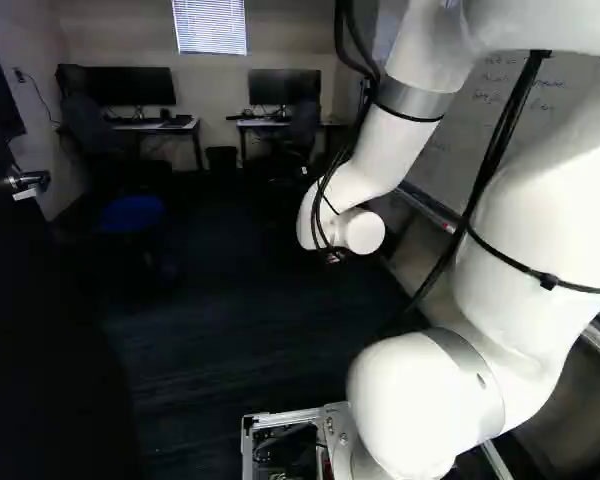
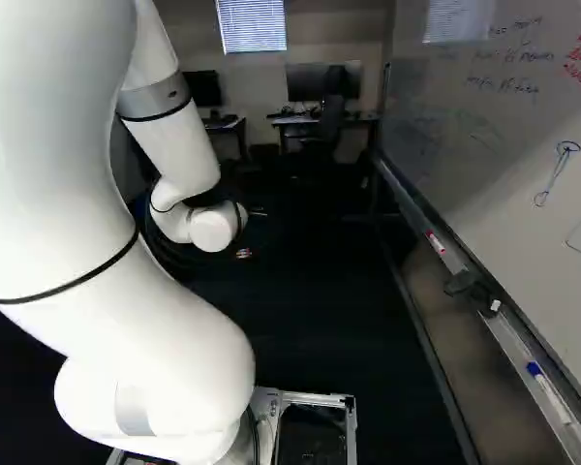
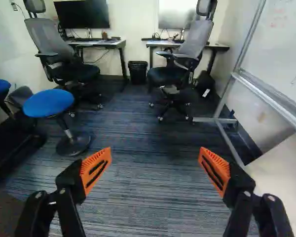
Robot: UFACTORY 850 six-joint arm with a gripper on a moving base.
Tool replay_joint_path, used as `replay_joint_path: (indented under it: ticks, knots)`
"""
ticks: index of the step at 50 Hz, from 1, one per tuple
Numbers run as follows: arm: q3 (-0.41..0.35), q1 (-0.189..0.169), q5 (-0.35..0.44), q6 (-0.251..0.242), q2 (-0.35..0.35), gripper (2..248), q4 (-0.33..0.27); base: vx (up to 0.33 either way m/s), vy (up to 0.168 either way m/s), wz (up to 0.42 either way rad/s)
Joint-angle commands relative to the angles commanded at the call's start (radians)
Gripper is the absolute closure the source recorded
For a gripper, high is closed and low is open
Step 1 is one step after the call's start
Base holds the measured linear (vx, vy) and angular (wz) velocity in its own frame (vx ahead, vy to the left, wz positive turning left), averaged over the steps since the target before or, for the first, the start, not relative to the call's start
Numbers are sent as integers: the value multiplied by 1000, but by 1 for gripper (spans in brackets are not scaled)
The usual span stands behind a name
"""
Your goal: Open the door and move inside
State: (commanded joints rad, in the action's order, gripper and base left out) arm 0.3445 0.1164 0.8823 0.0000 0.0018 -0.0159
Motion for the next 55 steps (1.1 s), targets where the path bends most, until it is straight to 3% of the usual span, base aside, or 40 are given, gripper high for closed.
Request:
replay_joint_path:
  ticks: [20,55]
  knots:
    - [0,0,0,0,0,3,0,196,29,137]
    - [0,0,0,0,0,3,0,198,5,-10]
